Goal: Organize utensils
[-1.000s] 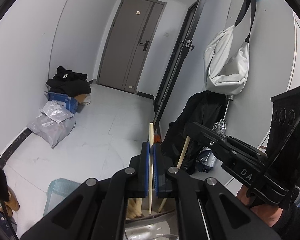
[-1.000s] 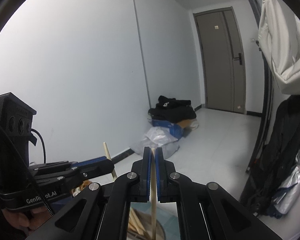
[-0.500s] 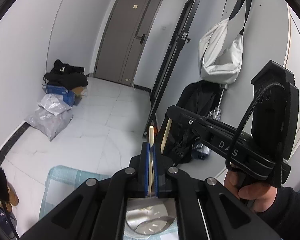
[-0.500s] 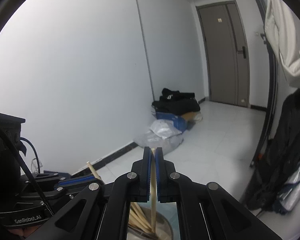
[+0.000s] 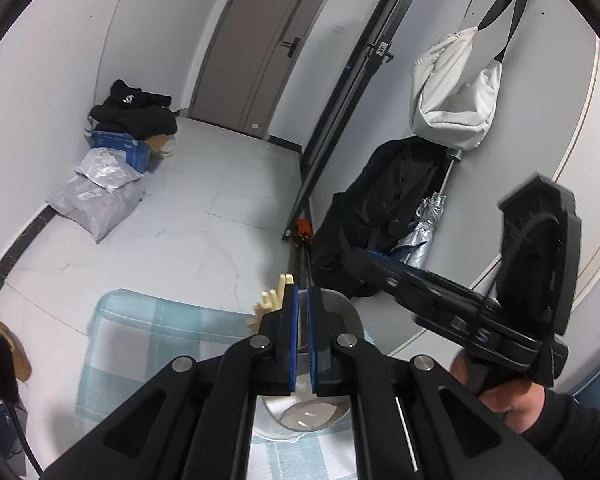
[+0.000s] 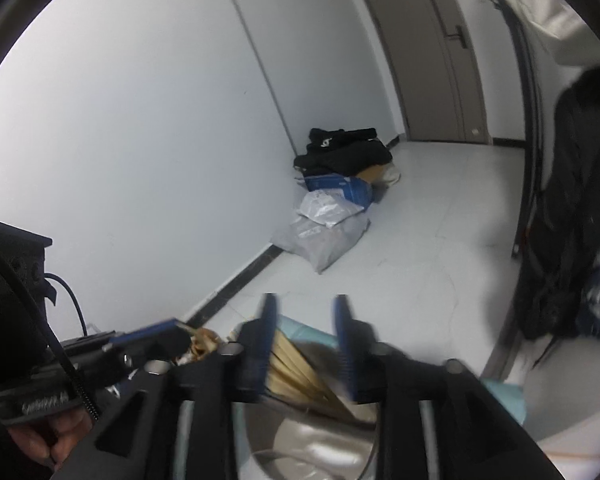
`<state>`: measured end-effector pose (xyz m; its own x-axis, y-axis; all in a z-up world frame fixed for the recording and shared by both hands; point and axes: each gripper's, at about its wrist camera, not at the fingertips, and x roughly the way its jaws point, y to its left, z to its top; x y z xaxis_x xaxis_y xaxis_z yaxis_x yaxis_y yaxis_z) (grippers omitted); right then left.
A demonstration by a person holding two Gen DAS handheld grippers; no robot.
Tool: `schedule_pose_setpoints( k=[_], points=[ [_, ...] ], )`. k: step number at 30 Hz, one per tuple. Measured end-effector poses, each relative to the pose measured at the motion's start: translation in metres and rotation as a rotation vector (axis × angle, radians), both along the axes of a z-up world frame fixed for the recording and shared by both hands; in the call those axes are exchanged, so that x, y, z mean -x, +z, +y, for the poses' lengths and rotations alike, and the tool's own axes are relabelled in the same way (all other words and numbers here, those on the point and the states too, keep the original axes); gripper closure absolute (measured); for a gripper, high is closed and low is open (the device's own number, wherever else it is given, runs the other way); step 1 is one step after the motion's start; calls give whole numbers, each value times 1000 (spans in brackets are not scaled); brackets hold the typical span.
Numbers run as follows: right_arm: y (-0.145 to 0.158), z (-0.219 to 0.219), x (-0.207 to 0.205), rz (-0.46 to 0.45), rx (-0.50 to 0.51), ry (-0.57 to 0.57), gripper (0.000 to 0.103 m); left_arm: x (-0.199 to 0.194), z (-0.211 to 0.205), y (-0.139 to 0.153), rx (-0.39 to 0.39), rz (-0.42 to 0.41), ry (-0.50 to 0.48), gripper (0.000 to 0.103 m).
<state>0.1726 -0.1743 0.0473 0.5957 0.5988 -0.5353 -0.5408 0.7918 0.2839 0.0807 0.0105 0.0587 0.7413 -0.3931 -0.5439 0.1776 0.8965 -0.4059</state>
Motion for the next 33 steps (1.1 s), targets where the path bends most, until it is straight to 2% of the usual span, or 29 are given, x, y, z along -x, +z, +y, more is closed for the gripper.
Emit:
schedule_pose_setpoints(
  k=[1, 2, 5, 7, 9, 12, 17, 19, 21, 22, 24, 26, 33],
  points=[
    [1, -3, 4, -4, -7, -13, 60, 1, 0, 1, -8, 0, 6, 98],
    [2, -8, 11, -11, -13, -28, 60, 4, 0, 4, -18, -1, 18, 91],
    [7, -18, 29, -25, -21, -69, 57, 12, 6, 7, -20, -3, 52, 62],
    [12, -25, 43, -45, -30, -89, 53, 20, 10, 13, -19, -26, 82, 51],
    [18, -30, 62, -87, -36, -115, 41, 24, 12, 18, -39, -43, 99, 40],
    [24, -31, 81, -125, -41, -145, 36, 38, 12, 31, -89, -86, 141, 30],
    [38, -34, 121, -169, -41, -181, 34, 54, 18, 48, -92, -153, 168, 20],
    [45, -29, 136, -201, -35, -183, 28, 63, 17, 54, -80, -174, 161, 20],
    [53, -28, 149, -252, -29, -192, 15, 70, 13, 58, -104, -183, 161, 16],
    [56, -29, 156, -275, -30, -198, 13, 74, 10, 59, -122, -187, 165, 15],
    [60, -28, 168, -318, -22, -214, 3, 82, 9, 59, -128, -213, 166, 8],
    [60, -25, 176, -343, 12, -247, 1, 88, 10, 57, -136, -227, 189, 4],
    [47, -20, 192, -362, 35, -291, 0, 100, 18, 44, -173, -253, 257, 3]
  ],
)
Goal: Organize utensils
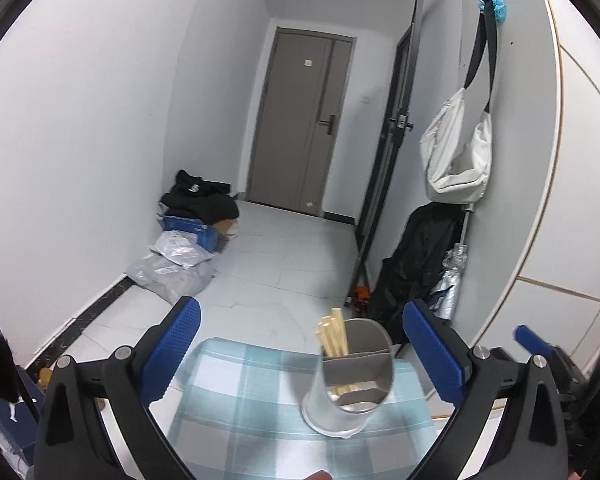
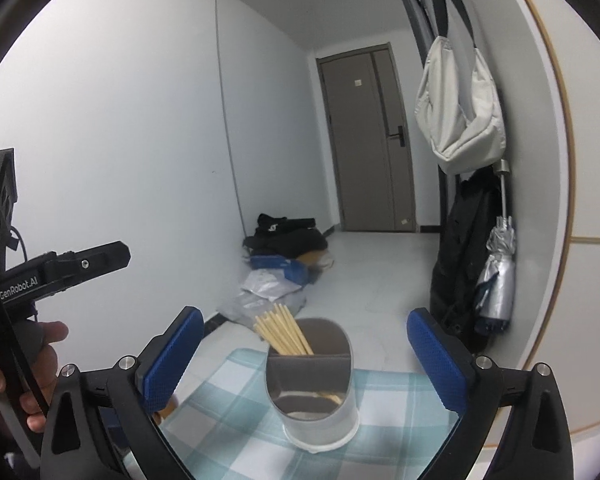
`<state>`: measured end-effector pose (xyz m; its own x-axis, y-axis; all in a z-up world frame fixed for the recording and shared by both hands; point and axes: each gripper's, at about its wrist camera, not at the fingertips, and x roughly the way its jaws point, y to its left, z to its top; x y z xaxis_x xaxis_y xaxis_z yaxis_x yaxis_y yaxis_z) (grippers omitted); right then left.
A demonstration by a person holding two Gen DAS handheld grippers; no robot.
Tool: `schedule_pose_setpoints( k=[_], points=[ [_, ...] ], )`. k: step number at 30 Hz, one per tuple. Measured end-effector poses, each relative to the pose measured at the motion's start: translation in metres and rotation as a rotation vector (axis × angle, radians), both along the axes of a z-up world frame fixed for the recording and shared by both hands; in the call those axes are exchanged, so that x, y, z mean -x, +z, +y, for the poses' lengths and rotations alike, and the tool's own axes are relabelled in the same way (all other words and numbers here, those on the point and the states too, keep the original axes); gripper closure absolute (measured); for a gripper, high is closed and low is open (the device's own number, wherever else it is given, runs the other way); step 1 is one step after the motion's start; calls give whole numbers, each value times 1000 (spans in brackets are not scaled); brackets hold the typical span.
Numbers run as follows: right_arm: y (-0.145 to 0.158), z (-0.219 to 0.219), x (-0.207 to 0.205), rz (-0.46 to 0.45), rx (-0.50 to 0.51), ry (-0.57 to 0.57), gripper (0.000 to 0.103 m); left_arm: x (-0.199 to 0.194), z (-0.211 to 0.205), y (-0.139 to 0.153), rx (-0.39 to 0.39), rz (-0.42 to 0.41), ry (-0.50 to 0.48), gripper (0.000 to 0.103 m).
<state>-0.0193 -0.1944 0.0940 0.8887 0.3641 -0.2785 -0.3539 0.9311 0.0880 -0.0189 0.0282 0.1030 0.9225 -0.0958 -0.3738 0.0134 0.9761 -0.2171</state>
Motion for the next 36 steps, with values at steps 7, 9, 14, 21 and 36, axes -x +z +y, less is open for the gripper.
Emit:
schedule_pose_setpoints(
  k=[7, 9, 14, 21, 36],
  points=[
    [-21, -1, 18, -20, 4, -54, 0, 5, 2, -30, -13, 13, 31, 3],
    [-30, 1, 23, -15, 9, -58, 0, 5, 1, -40, -6, 23, 31, 3],
    [-57, 2, 23, 20, 38, -95, 0, -3, -2, -63, 4, 63, 30, 3],
    [-77, -8, 18, 63, 45, -134, 0, -6, -11, -81, -42, 86, 27, 3],
    [-98, -14, 1, 162, 31, -167, 0, -18, -13, -100, -14, 140, 23, 3]
  ],
)
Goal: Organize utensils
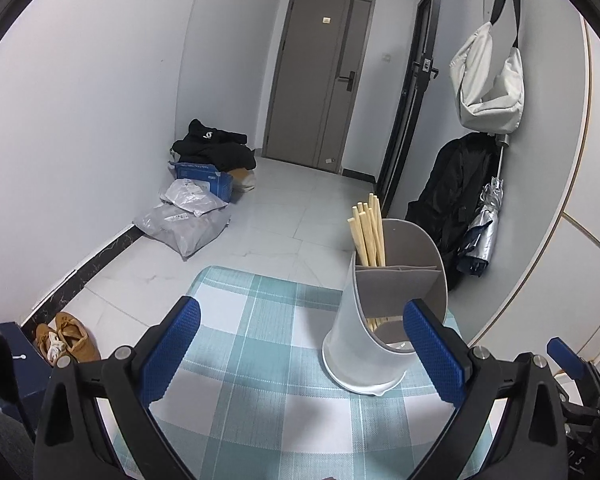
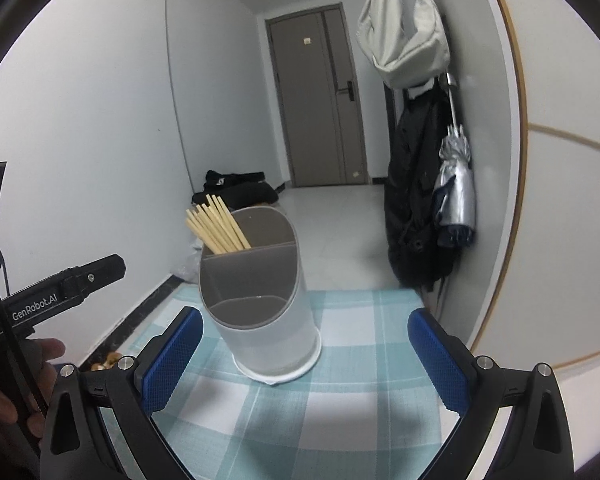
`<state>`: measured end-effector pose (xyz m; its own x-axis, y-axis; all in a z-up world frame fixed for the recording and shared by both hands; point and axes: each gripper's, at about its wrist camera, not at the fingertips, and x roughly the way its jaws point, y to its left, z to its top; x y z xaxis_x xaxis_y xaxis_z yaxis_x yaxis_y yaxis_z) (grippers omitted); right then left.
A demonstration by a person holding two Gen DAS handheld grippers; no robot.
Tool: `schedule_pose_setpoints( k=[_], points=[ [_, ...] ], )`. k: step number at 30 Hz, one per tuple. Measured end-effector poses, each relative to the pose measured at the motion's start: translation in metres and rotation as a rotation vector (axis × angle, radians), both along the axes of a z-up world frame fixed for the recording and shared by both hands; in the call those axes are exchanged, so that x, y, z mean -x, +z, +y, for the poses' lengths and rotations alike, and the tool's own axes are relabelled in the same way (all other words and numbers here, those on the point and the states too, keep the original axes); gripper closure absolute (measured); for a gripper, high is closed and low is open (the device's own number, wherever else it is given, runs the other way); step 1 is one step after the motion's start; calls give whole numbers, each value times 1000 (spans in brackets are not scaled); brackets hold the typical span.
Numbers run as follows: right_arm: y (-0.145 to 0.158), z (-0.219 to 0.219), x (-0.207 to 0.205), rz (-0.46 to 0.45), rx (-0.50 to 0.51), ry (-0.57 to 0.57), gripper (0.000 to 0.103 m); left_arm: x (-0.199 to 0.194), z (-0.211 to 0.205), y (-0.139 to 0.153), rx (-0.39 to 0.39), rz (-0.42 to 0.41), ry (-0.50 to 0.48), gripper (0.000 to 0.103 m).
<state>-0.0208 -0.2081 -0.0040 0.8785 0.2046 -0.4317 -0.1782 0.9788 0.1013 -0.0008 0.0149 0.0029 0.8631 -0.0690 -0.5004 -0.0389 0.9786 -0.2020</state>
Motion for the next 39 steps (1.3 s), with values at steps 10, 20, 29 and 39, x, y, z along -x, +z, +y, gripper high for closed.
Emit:
schedule_pose_setpoints(
  k=[10, 20, 29, 39],
  points=[
    [0, -2, 3, 3, -16, -22, 0, 0, -6, -2, -15, 32, -28, 3],
    [3, -3, 7, -14, -7, -40, 0, 2, -4, -1, -29, 34, 5, 3],
    [4, 0, 11, -29, 7, -37, 0, 5, -7, 2, -38, 15, -2, 3],
    [5, 0, 12, -28, 1, -37, 0, 8, -5, 5, -44, -19, 1, 3]
  ],
)
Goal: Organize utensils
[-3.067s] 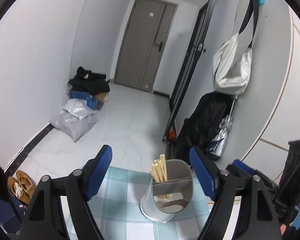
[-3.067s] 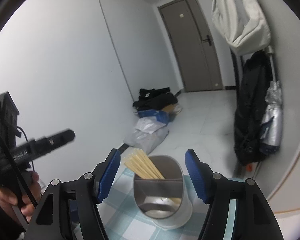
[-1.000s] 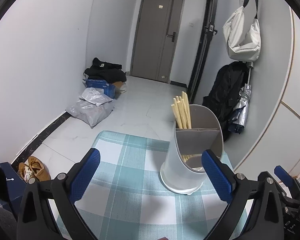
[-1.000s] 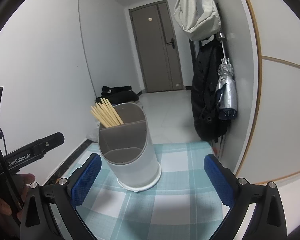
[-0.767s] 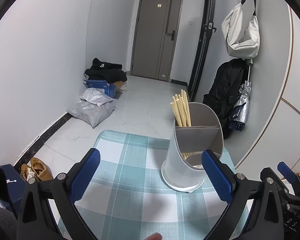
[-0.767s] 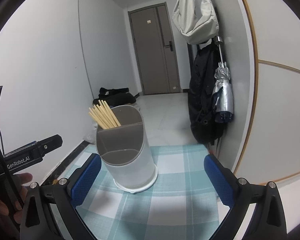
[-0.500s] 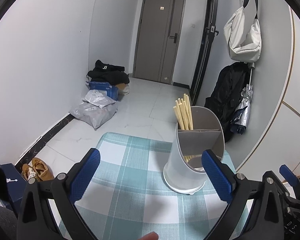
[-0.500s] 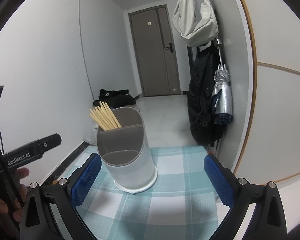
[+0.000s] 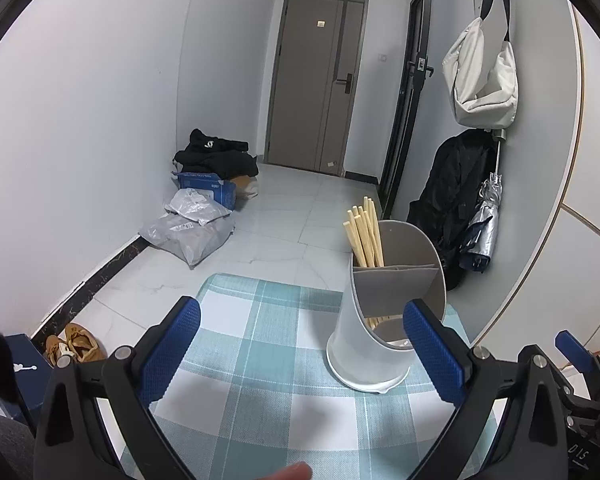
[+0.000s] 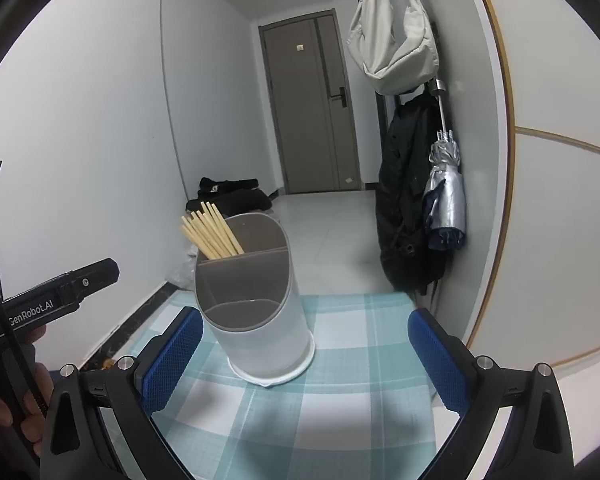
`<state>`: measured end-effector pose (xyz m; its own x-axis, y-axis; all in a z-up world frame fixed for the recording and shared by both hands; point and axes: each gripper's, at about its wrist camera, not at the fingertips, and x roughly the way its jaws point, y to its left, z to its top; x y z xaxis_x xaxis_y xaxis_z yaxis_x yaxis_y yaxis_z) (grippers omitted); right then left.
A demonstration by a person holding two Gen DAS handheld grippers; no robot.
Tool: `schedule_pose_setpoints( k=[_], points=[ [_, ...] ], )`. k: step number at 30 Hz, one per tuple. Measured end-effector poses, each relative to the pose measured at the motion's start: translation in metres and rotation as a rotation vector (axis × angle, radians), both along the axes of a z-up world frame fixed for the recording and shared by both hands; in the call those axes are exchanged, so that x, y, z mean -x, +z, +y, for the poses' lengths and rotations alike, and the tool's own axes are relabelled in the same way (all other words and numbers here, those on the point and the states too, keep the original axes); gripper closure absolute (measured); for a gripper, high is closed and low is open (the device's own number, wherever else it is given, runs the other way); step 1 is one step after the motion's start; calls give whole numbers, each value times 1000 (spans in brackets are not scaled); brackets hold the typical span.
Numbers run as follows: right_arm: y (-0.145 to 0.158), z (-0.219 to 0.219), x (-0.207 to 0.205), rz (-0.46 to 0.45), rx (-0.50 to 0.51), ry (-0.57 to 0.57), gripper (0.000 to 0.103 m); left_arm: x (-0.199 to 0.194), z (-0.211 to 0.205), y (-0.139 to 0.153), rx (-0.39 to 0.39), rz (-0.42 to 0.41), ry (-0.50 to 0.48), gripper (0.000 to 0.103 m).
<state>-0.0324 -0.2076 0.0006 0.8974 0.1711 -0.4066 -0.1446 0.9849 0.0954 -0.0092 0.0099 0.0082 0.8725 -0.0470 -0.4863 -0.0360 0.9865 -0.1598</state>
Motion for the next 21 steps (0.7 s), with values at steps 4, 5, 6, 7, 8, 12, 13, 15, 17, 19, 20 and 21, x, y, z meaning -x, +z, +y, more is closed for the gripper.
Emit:
schedule_pose_setpoints(
  k=[4, 5, 6, 7, 8, 12, 13, 15, 17, 19, 20, 21],
  points=[
    [0, 0, -1, 5, -4, -1, 0, -2, 0, 0, -3, 4, -1, 3],
    [1, 0, 0, 0, -4, 1, 0, -2, 0, 0, 0, 2, 0, 3],
    [1, 0, 0, -3, -1, 0, 0, -1, 1, 1, 2, -2, 2, 3],
    [1, 0, 1, -5, 2, 0, 0, -1, 1, 1, 0, -4, 3, 3],
    [1, 1, 1, -6, 1, 1, 0, -1, 1, 1, 0, -4, 4, 3],
    [1, 0, 1, -4, -1, 0, 0, 0, 0, 1, -1, -5, 2, 3],
    [1, 0, 1, -6, -1, -1, 0, 0, 0, 2, -2, -4, 1, 3],
    [1, 1, 1, -7, 1, -2, 0, 0, 1, 1, 4, -1, -7, 3],
    [1, 1, 2, -5, -1, 0, 0, -1, 1, 0, -2, 3, 2, 3],
    [1, 2, 1, -4, 0, 1, 0, -2, 1, -1, 3, 13, 0, 3],
    [1, 2, 1, -3, 0, 2, 0, -2, 1, -1, 6, 13, 1, 3],
    [1, 2, 1, -3, 2, 2, 0, -2, 1, -1, 6, 11, 2, 3]
  ],
)
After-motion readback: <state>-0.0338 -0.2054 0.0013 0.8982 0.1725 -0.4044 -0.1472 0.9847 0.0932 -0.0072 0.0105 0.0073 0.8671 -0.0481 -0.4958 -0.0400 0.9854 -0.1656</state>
